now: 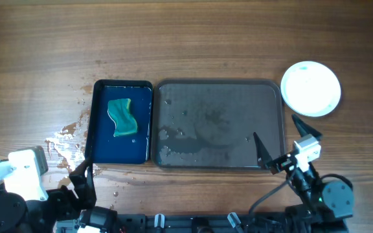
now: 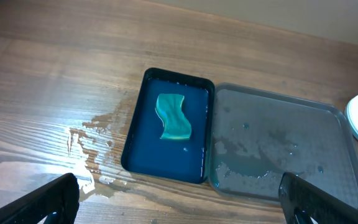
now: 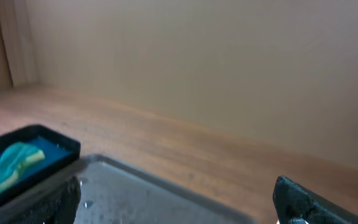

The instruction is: Clean dirty plates on tray and stack at the side

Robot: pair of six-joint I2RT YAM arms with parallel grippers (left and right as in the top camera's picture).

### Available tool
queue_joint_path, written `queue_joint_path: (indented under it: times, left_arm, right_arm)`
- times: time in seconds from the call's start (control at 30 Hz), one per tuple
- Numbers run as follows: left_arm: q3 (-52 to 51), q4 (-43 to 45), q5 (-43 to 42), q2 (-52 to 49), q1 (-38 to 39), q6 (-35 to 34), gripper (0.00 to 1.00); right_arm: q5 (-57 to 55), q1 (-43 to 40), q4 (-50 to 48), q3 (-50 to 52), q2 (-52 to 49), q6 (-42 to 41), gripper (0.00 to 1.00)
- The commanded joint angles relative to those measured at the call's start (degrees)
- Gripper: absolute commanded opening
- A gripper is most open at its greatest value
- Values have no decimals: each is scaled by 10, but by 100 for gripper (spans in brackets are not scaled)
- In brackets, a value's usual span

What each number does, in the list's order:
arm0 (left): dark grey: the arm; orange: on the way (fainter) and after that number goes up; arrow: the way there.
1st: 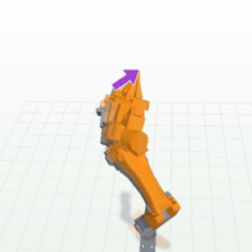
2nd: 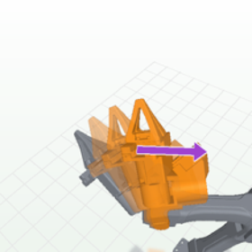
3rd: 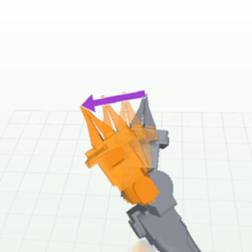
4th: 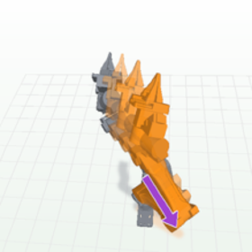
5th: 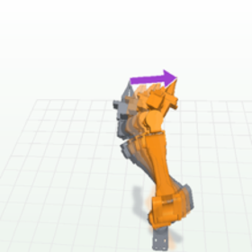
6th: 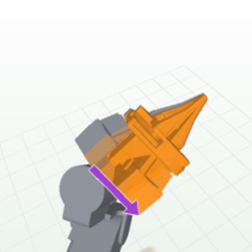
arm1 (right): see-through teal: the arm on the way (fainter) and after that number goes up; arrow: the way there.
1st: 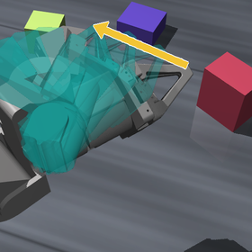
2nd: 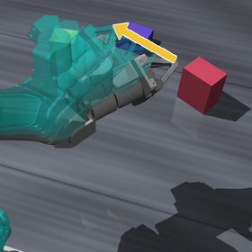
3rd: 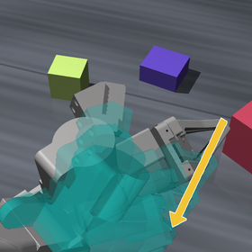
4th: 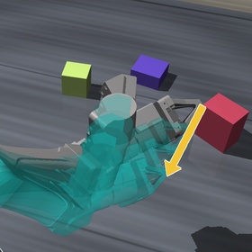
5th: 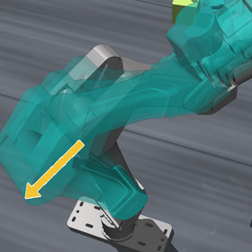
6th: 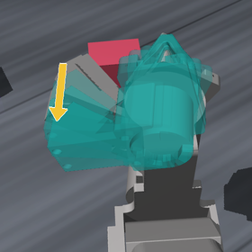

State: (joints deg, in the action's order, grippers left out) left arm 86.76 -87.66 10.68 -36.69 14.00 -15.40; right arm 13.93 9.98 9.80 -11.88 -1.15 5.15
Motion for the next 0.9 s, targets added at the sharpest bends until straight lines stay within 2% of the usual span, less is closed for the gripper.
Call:
queue_joint_path:
  times: [0.0, 0.17, 0.33, 0.87]
  left_arm:
    - [2, 1, 3, 1, 4, -5, 100]
    - [2, 1, 3, 1, 4, -5, 100]
    - [2, 1, 3, 1, 4, -5, 100]
    - [2, 1, 3, 1, 4, -5, 100]
  right_arm:
    - [0, -3, -4, 27, 9, -9, 100]
    - [-7, -3, 3, 73, 9, -58, 100]
    - [-40, -3, 1, 75, 9, -97, 100]
    - [-41, -2, 1, 75, 9, -96, 100]
